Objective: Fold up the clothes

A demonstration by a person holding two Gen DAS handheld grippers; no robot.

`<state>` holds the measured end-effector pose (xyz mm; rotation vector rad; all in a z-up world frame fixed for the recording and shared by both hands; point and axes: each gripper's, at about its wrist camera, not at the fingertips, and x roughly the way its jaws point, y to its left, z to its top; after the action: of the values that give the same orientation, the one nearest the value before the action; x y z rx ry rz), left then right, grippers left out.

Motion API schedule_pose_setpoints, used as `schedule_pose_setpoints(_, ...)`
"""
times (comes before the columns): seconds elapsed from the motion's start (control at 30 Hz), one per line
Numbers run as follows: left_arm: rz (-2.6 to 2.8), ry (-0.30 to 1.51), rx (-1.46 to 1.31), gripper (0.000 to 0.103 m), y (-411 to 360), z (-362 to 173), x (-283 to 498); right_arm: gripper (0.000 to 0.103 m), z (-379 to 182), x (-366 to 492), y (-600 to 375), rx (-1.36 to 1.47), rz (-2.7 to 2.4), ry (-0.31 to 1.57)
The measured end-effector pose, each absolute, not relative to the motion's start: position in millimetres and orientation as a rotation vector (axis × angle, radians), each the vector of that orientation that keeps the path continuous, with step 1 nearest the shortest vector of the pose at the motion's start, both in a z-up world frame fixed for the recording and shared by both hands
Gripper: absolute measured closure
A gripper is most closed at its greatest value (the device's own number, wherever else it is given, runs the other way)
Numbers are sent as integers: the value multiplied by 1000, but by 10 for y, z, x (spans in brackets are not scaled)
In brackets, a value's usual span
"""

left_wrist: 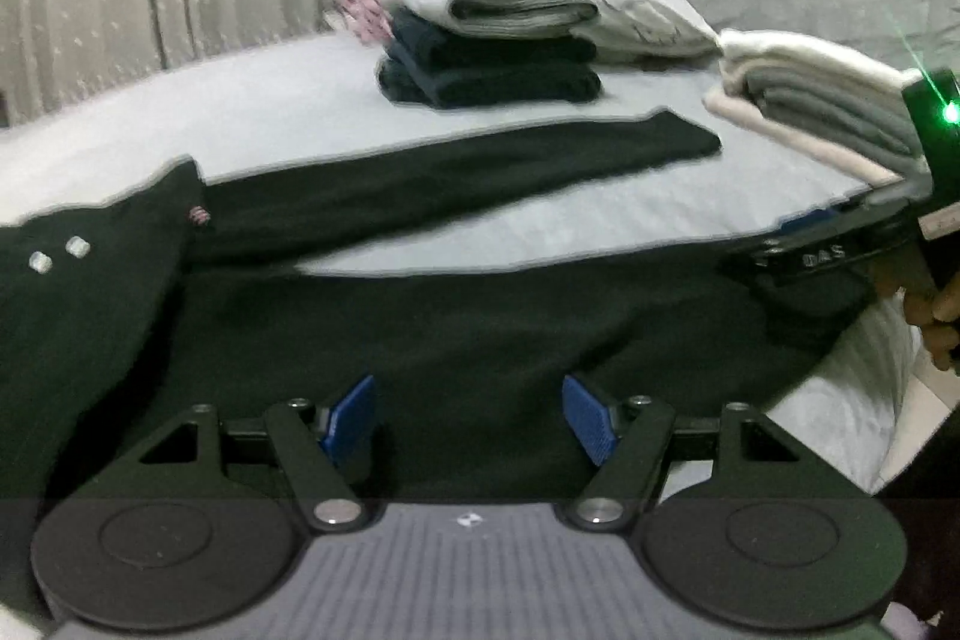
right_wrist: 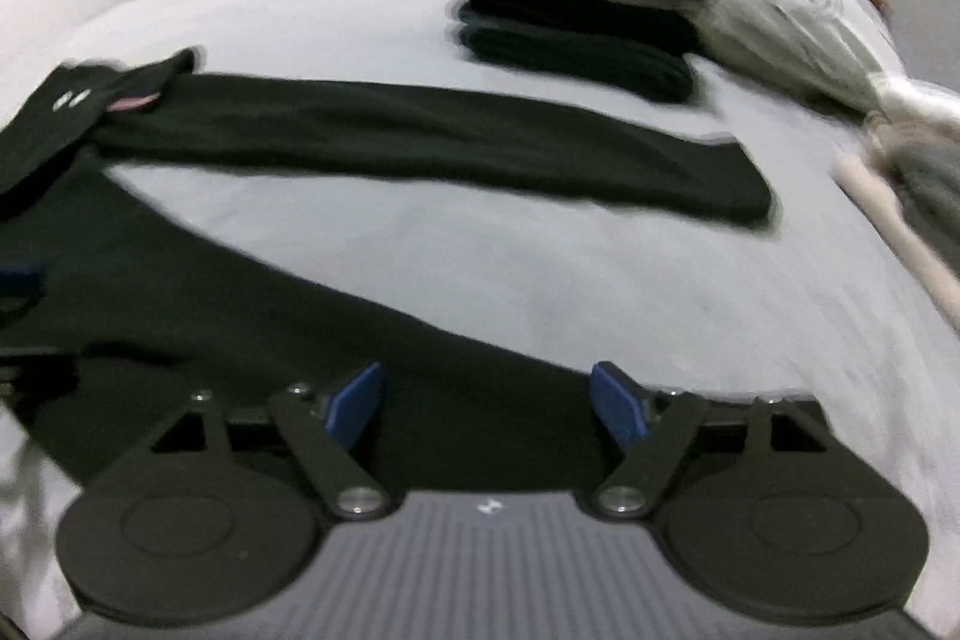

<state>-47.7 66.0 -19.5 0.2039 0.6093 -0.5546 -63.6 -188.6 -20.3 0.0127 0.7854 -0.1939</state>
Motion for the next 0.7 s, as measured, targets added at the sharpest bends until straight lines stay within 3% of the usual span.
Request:
schedule_pose_setpoints(0.27,-275,598,134,32,1225,40,-471,27,55,-1029,-1891,58,-233,686)
schedule_pose_setpoints(0.7,106,602,-120,31,2349,263,-444,27,-97,-1374,-1347,-68,-102,654)
